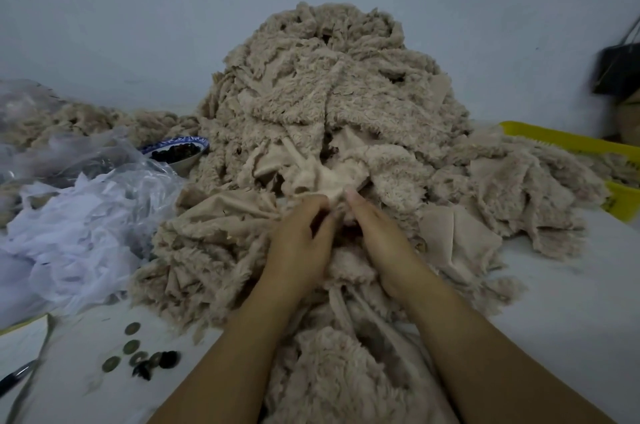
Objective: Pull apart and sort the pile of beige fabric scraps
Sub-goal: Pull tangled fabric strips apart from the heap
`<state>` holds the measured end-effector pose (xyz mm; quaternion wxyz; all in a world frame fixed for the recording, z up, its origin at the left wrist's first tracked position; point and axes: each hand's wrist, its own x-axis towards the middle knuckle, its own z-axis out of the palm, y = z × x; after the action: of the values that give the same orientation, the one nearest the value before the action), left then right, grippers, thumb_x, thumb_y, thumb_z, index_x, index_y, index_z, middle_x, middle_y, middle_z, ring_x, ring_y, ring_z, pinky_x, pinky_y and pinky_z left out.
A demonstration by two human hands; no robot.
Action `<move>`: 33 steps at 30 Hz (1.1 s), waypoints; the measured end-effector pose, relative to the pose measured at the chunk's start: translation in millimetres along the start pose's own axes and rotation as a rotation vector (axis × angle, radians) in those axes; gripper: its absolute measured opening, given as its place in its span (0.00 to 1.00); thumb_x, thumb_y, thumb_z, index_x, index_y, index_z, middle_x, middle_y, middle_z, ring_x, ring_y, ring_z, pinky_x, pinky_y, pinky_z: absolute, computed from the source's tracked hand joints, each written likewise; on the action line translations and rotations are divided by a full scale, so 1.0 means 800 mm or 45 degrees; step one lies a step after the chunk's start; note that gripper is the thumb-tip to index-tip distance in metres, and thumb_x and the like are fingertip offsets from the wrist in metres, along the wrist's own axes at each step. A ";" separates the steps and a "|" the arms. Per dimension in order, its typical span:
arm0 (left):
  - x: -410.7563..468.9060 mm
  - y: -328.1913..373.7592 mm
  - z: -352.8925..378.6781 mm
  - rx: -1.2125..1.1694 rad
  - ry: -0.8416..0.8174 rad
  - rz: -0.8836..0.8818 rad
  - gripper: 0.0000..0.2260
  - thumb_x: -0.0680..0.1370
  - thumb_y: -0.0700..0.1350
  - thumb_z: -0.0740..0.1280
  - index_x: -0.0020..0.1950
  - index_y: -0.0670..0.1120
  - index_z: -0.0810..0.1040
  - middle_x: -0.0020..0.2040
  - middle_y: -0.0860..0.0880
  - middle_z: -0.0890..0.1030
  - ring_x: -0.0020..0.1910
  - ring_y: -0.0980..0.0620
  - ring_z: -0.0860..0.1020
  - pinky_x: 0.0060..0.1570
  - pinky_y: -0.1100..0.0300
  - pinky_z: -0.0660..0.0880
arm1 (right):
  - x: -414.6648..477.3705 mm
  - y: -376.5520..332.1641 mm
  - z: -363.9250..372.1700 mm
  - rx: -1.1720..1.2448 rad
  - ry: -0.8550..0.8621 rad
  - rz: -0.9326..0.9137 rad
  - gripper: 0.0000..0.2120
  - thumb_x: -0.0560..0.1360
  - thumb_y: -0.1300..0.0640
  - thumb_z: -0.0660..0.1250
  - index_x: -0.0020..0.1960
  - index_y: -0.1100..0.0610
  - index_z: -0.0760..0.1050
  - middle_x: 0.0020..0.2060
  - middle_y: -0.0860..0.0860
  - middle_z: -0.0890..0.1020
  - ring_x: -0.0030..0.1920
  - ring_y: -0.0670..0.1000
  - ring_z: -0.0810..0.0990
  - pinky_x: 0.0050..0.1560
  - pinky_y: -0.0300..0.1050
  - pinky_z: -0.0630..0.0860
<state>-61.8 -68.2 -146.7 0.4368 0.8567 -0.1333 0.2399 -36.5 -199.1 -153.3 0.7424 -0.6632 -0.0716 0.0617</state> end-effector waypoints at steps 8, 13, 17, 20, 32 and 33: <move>0.001 -0.002 0.006 -0.029 -0.244 -0.243 0.13 0.80 0.55 0.66 0.40 0.51 0.72 0.32 0.57 0.73 0.30 0.63 0.70 0.30 0.69 0.66 | 0.008 -0.017 -0.001 0.619 0.330 0.113 0.16 0.82 0.51 0.63 0.62 0.62 0.77 0.56 0.57 0.84 0.57 0.55 0.82 0.57 0.54 0.80; 0.002 -0.001 0.006 -0.193 -0.335 -0.366 0.16 0.78 0.49 0.67 0.31 0.54 0.67 0.25 0.59 0.68 0.24 0.62 0.65 0.24 0.69 0.62 | 0.010 -0.010 0.004 0.660 0.393 0.116 0.18 0.81 0.50 0.64 0.63 0.61 0.76 0.54 0.56 0.84 0.56 0.53 0.83 0.56 0.49 0.80; -0.005 -0.009 -0.007 -0.312 -0.307 -0.494 0.22 0.78 0.50 0.68 0.28 0.52 0.61 0.24 0.55 0.62 0.22 0.59 0.59 0.24 0.67 0.60 | 0.015 -0.022 -0.029 0.988 0.452 0.011 0.12 0.83 0.52 0.61 0.46 0.57 0.77 0.36 0.50 0.79 0.31 0.45 0.78 0.32 0.38 0.75; -0.004 -0.008 -0.007 -0.338 -0.097 -0.546 0.18 0.78 0.48 0.67 0.31 0.48 0.65 0.26 0.51 0.63 0.22 0.58 0.60 0.24 0.65 0.60 | 0.007 -0.033 -0.043 0.945 0.479 -0.021 0.11 0.82 0.53 0.62 0.44 0.56 0.78 0.32 0.47 0.80 0.29 0.43 0.76 0.31 0.35 0.74; -0.005 0.020 -0.022 0.220 0.529 0.154 0.24 0.74 0.42 0.56 0.70 0.41 0.72 0.69 0.47 0.70 0.68 0.50 0.67 0.70 0.53 0.64 | -0.031 -0.030 0.009 -0.229 0.203 -0.275 0.11 0.63 0.39 0.61 0.35 0.40 0.81 0.60 0.60 0.77 0.71 0.58 0.71 0.71 0.63 0.66; -0.007 0.020 -0.021 0.217 0.430 0.238 0.25 0.74 0.43 0.56 0.70 0.42 0.73 0.67 0.49 0.72 0.67 0.51 0.68 0.69 0.52 0.64 | -0.032 -0.032 0.010 -0.224 0.196 -0.318 0.09 0.64 0.40 0.60 0.37 0.34 0.79 0.61 0.58 0.75 0.72 0.58 0.69 0.72 0.63 0.64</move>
<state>-78.7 -63.6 -129.9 0.3549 0.8220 -0.1162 0.4299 -63.6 -198.6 -128.0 0.6868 -0.7143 -0.1015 -0.0882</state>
